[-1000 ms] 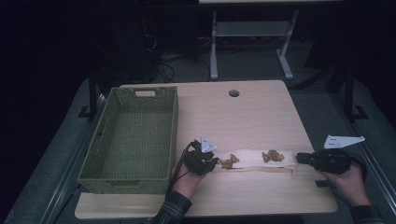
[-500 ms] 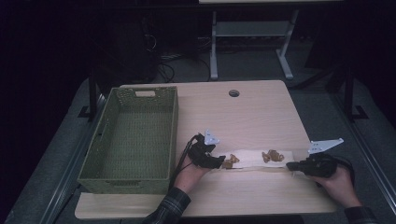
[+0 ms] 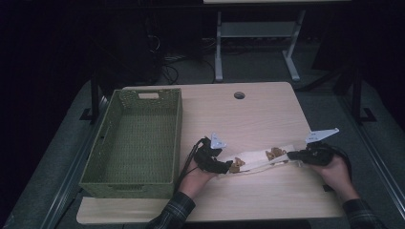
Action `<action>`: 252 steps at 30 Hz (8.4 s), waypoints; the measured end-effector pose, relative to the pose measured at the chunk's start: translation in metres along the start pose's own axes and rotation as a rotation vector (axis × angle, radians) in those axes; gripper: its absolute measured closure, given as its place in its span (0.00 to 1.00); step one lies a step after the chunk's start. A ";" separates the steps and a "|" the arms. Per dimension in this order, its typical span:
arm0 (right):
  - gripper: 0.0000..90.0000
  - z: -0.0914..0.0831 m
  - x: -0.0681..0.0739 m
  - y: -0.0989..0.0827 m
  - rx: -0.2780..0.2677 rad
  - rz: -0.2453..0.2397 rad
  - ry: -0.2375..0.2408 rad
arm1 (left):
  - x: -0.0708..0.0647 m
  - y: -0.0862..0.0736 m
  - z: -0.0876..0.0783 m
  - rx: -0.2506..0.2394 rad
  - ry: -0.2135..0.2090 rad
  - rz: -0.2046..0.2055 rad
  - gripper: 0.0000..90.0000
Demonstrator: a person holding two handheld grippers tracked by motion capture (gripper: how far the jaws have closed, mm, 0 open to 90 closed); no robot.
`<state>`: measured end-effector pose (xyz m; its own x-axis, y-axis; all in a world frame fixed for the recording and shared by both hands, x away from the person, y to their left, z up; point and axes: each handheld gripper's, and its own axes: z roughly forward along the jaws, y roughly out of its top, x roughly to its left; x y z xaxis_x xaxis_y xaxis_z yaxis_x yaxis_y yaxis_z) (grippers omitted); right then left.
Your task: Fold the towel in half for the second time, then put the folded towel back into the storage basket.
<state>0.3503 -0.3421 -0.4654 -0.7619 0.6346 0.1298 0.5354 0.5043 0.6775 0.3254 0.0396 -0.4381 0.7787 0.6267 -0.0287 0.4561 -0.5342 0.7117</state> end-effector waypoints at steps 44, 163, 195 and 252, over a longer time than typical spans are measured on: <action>0.40 0.010 -0.019 0.028 -0.121 0.027 -0.043 | 0.006 0.001 0.026 0.138 -0.035 -0.002 0.99; 0.35 0.078 -0.029 0.075 0.001 -0.157 0.105 | -0.066 0.032 0.064 0.142 -0.403 0.296 0.87; 0.91 0.070 -0.012 0.090 0.037 -0.237 0.267 | -0.053 0.047 0.048 0.056 -0.467 0.232 0.89; 0.90 0.114 0.105 0.323 -0.123 -0.425 0.315 | 0.107 0.039 -0.195 -0.133 -0.223 0.195 0.89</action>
<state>0.4846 -0.0458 -0.3151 -0.9845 0.1738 0.0241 0.1243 0.5938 0.7949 0.3426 0.1969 -0.2770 0.9279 0.3721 -0.0250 0.2399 -0.5441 0.8040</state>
